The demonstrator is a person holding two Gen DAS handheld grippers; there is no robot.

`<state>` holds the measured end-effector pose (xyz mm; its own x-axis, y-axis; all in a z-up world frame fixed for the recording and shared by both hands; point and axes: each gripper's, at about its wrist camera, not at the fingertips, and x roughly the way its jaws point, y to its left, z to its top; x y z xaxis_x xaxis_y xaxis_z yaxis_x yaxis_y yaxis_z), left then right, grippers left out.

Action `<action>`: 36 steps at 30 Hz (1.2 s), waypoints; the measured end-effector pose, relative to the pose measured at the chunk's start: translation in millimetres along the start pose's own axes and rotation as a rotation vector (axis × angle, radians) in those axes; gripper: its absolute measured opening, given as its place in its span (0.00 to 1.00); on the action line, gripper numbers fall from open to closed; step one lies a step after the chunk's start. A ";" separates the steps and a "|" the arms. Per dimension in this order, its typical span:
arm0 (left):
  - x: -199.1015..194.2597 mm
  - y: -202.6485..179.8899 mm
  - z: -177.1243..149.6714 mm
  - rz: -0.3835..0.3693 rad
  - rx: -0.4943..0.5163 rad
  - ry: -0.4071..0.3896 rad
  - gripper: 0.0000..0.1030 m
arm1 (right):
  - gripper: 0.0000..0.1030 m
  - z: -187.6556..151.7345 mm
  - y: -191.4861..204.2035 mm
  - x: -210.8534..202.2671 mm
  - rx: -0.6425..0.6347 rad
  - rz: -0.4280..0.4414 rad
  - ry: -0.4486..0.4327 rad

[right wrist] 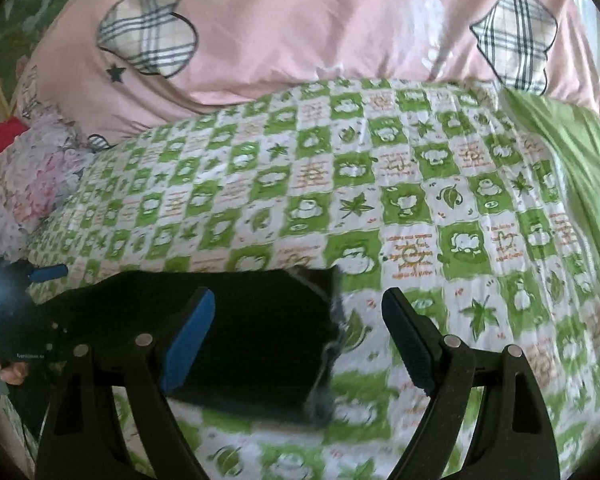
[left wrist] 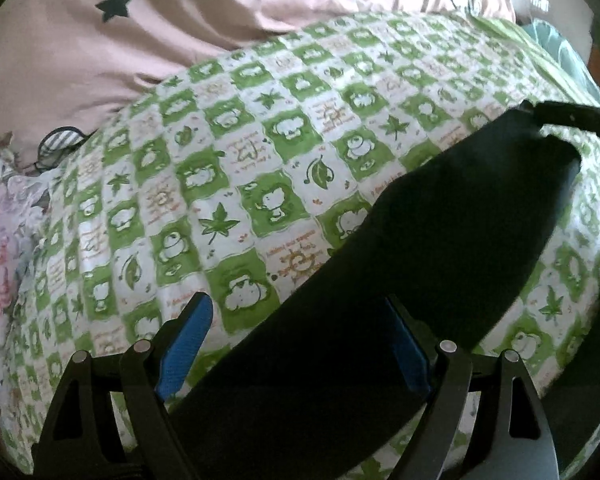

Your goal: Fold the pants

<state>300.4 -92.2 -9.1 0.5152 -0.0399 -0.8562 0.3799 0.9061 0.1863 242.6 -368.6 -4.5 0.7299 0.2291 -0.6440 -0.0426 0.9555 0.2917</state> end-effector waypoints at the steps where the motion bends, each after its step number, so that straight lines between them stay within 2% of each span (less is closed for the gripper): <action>1: 2.7 -1.4 1.1 -0.003 0.010 0.002 0.83 | 0.83 2.0 -3.9 5.1 0.009 0.004 0.012; 4: 10.9 -3.3 3.0 -0.021 0.027 0.019 0.83 | 0.69 5.8 -14.3 20.8 0.038 0.027 0.050; 6: 15.9 -3.7 4.9 -0.046 0.027 0.030 0.81 | 0.48 7.4 -18.1 27.5 0.051 0.021 0.061; 7: 18.0 -4.1 5.8 -0.055 0.027 0.034 0.73 | 0.44 8.2 -19.1 28.4 0.055 0.028 0.062; 8: 20.5 -5.6 7.3 -0.075 0.028 0.038 0.68 | 0.32 9.2 -20.1 28.3 0.060 0.042 0.060; 9: 23.3 -5.9 8.5 -0.109 0.026 0.047 0.52 | 0.19 9.9 -20.9 27.5 0.068 0.063 0.057; 10: 24.5 -6.6 9.8 -0.135 0.024 0.049 0.35 | 0.15 10.3 -20.9 27.0 0.072 0.073 0.057; 11: 25.4 -7.8 12.1 -0.137 0.026 0.046 0.27 | 0.10 10.7 -20.1 25.7 0.069 0.072 0.057; 12: 23.5 -9.3 12.8 -0.133 0.033 0.042 0.16 | 0.09 10.6 -18.1 22.9 0.059 0.071 0.049; 13: 21.9 -10.3 14.3 -0.130 0.040 0.035 0.11 | 0.08 10.9 -16.2 20.4 0.051 0.073 0.046; 15: 12.2 -9.9 13.9 -0.132 0.044 0.010 0.07 | 0.08 11.2 -13.0 12.2 0.041 0.076 0.032; 24: -53.9 -14.9 -15.5 -0.237 0.005 -0.080 0.05 | 0.07 0.2 -14.7 -47.7 0.028 0.224 -0.057; 29: -89.3 -28.2 -53.8 -0.285 -0.025 -0.099 0.04 | 0.07 -21.9 -16.4 -77.5 -0.010 0.287 -0.062; 36: -118.5 -52.7 -99.6 -0.306 -0.031 -0.113 0.04 | 0.07 -65.4 -24.5 -108.9 -0.038 0.328 -0.040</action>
<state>142.8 -93.3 34.5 0.4631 -0.3570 -0.8112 0.5076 0.8572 -0.0875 119.6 -404.8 12.2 0.6992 0.5188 -0.4918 -0.3046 0.8386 0.4517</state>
